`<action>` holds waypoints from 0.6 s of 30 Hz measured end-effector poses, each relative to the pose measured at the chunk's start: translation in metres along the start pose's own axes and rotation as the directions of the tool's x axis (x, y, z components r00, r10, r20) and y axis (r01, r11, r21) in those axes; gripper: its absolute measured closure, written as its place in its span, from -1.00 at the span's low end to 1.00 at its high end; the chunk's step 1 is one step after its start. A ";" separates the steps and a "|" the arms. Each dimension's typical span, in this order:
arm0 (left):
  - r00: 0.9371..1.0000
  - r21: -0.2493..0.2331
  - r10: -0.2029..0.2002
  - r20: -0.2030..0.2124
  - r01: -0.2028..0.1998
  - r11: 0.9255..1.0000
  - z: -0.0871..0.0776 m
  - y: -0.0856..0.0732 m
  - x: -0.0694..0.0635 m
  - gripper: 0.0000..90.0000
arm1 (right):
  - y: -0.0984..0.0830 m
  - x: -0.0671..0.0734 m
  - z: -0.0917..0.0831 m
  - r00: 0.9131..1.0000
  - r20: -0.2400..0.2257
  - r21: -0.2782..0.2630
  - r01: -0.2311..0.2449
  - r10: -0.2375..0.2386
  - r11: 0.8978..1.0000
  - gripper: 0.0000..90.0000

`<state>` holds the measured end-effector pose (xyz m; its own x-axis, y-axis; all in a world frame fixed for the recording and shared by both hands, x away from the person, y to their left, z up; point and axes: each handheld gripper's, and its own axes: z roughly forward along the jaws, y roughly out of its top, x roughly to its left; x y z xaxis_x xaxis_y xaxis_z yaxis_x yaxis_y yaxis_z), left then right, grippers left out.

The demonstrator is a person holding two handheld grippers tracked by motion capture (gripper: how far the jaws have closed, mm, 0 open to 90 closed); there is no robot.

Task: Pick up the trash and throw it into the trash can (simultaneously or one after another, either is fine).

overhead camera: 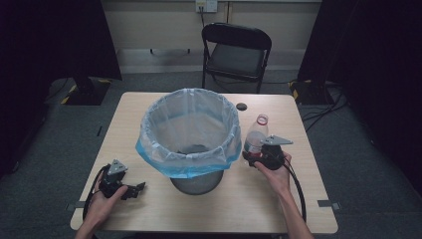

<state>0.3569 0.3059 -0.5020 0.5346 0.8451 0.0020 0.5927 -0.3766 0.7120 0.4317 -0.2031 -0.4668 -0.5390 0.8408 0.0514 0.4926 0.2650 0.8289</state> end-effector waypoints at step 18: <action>1.000 0.000 0.000 -0.001 0.000 1.000 0.000 0.000 0.000 -1.00 | 0.009 -0.003 -0.014 0.997 -0.053 -0.064 -0.068 0.064 0.996 -0.38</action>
<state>0.3568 0.3059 -0.5020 0.5338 0.8456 0.0025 0.5929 -0.3763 0.7120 0.4280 -0.2095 -0.4513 -0.5417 0.8298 0.1340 0.4832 0.1769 0.8575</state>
